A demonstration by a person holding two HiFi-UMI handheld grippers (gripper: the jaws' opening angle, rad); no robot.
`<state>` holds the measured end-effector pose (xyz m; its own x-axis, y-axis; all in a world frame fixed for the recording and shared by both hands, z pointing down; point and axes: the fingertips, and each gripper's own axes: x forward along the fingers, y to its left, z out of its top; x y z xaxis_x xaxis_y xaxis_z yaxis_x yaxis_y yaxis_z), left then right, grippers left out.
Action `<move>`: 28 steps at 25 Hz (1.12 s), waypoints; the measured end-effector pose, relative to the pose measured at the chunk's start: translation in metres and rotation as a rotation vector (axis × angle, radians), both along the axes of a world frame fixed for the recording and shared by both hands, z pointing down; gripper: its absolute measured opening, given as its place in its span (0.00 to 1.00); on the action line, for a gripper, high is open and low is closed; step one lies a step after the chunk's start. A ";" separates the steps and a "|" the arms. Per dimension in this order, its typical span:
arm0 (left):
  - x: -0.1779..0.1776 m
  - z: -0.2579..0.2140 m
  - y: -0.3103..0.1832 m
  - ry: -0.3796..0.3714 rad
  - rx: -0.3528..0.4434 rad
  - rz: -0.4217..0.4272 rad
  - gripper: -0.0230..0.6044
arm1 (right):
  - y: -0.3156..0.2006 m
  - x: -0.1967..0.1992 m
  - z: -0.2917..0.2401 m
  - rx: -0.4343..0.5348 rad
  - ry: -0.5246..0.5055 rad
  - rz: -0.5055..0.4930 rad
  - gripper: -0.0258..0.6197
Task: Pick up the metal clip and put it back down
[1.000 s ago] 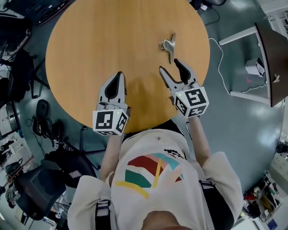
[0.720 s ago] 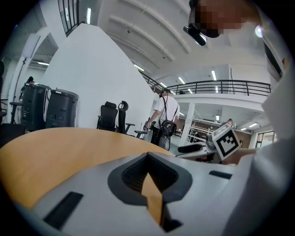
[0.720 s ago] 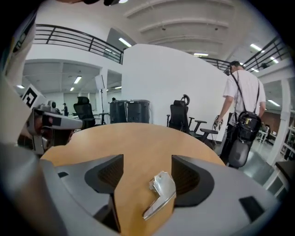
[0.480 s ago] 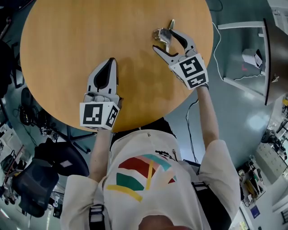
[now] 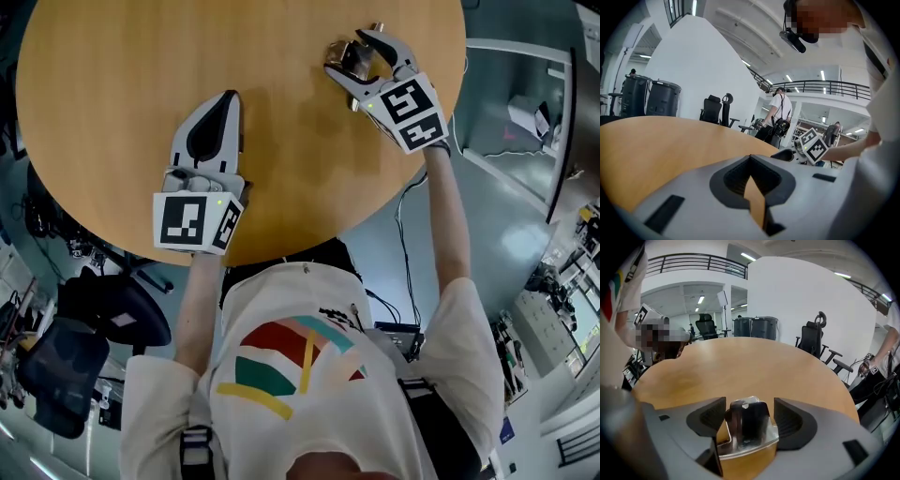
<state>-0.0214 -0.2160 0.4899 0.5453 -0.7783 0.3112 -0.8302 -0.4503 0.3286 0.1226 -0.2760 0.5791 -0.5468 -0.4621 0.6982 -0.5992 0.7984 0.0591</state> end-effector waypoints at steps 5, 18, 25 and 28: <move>-0.008 0.007 -0.005 -0.008 -0.004 -0.015 0.10 | -0.002 -0.004 0.015 -0.016 0.028 -0.015 0.51; -0.005 0.009 -0.002 -0.005 0.002 -0.009 0.10 | 0.004 -0.006 0.019 -0.014 0.068 -0.011 0.51; -0.001 -0.021 -0.001 -0.008 0.048 -0.018 0.10 | 0.005 -0.014 -0.017 0.064 0.046 -0.016 0.51; -0.003 -0.044 0.001 -0.011 0.083 -0.024 0.10 | 0.002 -0.026 -0.054 0.122 0.007 -0.014 0.51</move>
<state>-0.0249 -0.2153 0.4461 0.5226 -0.8146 0.2515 -0.8448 -0.4551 0.2815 0.0967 -0.2742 0.5250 -0.5491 -0.5361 0.6412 -0.5872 0.7934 0.1604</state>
